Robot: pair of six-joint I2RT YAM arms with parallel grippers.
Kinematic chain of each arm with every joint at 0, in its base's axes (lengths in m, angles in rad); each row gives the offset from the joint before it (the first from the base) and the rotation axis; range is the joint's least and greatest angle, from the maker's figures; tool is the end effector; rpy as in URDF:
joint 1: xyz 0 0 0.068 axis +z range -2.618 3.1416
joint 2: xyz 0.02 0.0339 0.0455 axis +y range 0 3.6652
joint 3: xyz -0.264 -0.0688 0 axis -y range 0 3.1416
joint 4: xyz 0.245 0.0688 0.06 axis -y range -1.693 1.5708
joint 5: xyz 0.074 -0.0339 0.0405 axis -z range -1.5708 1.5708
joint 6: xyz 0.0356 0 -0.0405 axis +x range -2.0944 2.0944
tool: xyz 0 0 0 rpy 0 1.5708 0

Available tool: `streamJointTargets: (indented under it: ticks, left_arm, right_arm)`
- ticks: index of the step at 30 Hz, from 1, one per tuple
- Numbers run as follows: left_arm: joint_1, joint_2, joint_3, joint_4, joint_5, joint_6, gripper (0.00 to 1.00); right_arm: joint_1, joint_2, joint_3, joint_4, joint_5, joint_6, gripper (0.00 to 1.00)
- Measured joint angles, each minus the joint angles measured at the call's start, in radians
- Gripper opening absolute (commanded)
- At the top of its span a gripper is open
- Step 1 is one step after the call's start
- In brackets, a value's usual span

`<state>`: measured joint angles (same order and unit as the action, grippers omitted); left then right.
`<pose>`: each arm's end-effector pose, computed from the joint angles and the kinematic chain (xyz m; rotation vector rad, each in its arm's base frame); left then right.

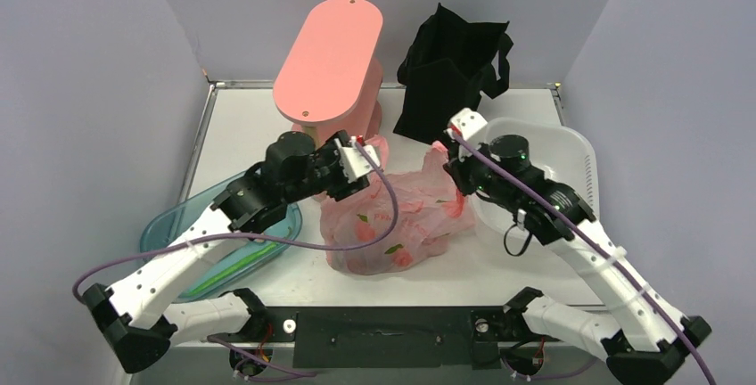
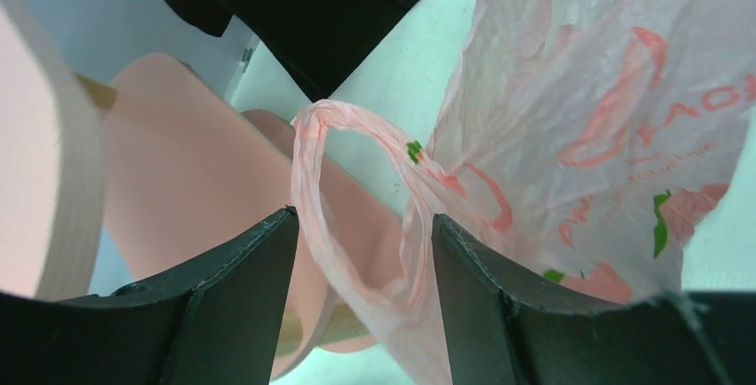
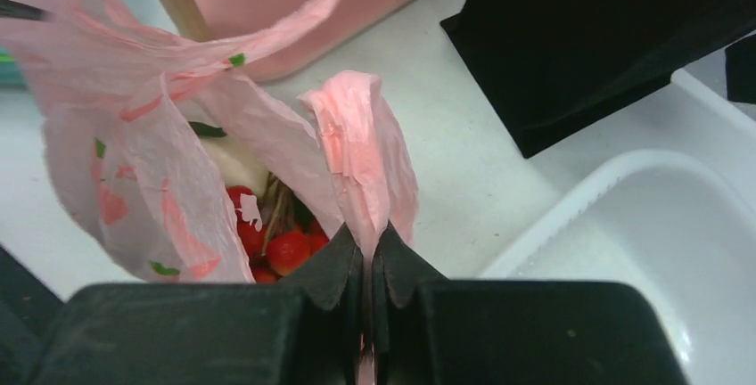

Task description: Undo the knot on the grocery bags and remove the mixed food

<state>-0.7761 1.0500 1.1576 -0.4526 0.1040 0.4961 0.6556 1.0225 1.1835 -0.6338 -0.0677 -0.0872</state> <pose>0.1607 -0.1629 0.3915 1.1991 1.5052 -0.2878 0.1667 0.1312 0.3874 -0.7907 1.9120 0.4220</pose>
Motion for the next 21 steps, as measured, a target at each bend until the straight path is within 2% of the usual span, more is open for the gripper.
streamJointTargets:
  ticks: [3, 8, 13, 16, 21]
  left_arm:
    - [-0.043, 0.098, 0.050, 0.000, -0.040, 0.014, 0.56]
    - [-0.088, 0.253, 0.142, -0.016, -0.133, 0.026, 0.57]
    - [-0.099, 0.437, 0.338, -0.093, -0.207, 0.037, 0.59]
    - [-0.092, 0.485, 0.399, -0.153, -0.192, 0.060, 0.60]
    - [-0.058, 0.549, 0.500, -0.329, -0.079, 0.097, 0.61]
  right_arm:
    - [-0.025, -0.095, -0.048, 0.010, -0.058, 0.055, 0.00]
    - [-0.031, -0.156, -0.098, 0.036, -0.131, 0.117, 0.00]
    - [-0.036, -0.208, -0.185, 0.045, -0.161, 0.130, 0.00]
    - [-0.041, -0.270, -0.233, 0.039, -0.167, 0.129, 0.00]
    - [-0.041, -0.355, -0.265, 0.031, -0.169, 0.120, 0.00]
